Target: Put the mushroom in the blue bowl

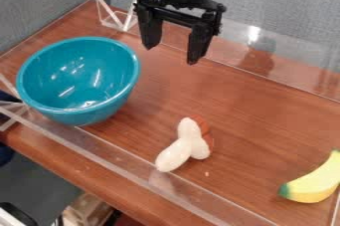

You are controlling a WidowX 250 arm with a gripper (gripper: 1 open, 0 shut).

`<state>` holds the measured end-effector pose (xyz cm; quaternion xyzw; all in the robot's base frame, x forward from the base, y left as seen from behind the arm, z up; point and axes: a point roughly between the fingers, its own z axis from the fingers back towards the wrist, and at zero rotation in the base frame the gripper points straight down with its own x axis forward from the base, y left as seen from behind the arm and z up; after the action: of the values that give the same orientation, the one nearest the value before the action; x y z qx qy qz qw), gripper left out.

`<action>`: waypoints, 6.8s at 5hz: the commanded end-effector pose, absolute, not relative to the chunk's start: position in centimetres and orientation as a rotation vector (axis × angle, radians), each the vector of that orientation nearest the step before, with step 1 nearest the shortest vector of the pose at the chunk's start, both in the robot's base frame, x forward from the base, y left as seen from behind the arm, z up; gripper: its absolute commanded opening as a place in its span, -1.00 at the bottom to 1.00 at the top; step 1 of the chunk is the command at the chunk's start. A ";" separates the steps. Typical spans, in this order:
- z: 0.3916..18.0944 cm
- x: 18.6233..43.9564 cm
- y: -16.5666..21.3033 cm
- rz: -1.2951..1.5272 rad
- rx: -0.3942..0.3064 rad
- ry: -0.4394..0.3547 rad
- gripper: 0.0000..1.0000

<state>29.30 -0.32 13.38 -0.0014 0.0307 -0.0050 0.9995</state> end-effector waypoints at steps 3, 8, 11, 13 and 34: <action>11.4 27.5 -1.8 -0.082 0.013 0.098 1.00; 3.7 23.5 -5.7 -0.280 0.047 0.109 1.00; 2.0 24.2 -5.7 -0.272 0.068 0.126 -1.00; 2.5 24.9 -5.2 -0.237 0.072 0.139 -1.00; 12.3 26.6 14.7 0.213 0.218 0.179 1.00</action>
<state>25.97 14.37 10.87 0.1013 0.1151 0.1011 0.9830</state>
